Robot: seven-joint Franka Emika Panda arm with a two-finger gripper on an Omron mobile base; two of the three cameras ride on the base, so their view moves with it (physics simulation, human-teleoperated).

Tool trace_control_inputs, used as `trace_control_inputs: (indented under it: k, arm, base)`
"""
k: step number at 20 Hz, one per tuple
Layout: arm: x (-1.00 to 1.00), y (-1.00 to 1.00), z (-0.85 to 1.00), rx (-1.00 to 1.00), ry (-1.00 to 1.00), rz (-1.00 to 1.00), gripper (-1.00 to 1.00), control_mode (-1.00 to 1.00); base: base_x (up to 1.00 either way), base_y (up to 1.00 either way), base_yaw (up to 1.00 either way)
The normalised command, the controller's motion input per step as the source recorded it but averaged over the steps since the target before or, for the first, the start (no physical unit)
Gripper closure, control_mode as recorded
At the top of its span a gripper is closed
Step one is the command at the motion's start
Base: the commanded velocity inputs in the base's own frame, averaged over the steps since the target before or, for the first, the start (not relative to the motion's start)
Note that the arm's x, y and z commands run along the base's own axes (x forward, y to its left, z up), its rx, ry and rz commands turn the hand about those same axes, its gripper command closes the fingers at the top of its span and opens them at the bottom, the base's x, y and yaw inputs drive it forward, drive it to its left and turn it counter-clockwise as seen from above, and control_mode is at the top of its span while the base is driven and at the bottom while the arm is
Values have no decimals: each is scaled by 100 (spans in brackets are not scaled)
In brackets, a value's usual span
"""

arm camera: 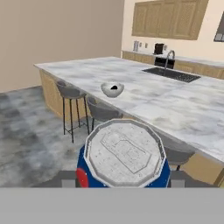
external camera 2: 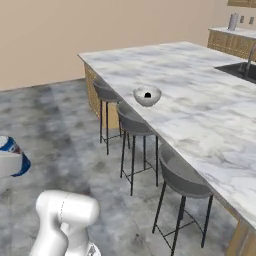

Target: Open the fridge, grab two sodas, and place both sodas inside the bowl with ice on the dining counter.

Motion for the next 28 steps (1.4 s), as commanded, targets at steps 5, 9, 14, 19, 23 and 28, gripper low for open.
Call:
trace_control_inputs:
  k: [5,9,14,19,23,28]
  arm:
    - [0,0,0,0,0,0,100,100]
    - [0,0,0,0,0,0,100,100]
    - [0,0,0,0,0,0,100,100]
    - [0,0,0,0,0,0,100,100]
    - [0,0,0,0,0,0,100,100]
    - [0,0,0,0,0,0,100,100]
  base:
    - [100,74,-40]
    - [100,72,-42]
    - [99,70,-43]
    - [97,70,-43]
    - [92,66,-46]
    - [87,40,-48]
